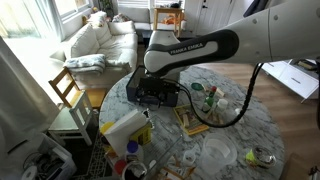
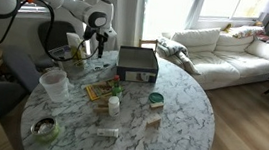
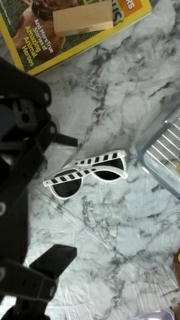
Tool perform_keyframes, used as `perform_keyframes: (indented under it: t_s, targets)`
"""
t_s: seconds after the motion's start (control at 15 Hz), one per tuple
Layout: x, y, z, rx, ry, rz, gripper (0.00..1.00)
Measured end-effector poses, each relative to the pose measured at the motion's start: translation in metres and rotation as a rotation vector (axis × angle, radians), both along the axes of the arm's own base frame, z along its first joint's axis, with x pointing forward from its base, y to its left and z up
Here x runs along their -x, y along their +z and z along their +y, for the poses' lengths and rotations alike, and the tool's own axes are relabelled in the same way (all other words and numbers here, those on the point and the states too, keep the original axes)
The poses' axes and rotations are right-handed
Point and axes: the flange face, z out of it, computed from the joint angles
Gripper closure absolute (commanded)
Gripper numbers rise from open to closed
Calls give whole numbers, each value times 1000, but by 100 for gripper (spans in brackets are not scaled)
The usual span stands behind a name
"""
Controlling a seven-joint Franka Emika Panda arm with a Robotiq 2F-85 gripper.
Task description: Move the clear cup to the left then put the glasses inside the cup and put the cup inside the clear container
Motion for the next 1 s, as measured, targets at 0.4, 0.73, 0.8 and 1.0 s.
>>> perform_keyframes:
  t_s: [0.4,0.73,0.8,1.0]
  targets:
    - [-17,-46,-7,1,133,-42,0]
    - [-28,-77,-6,2,234,-69,0]
    - [-30,-82,-6,4,253,-71,0]
    - [-33,-93,-4,19,296,-71,4]
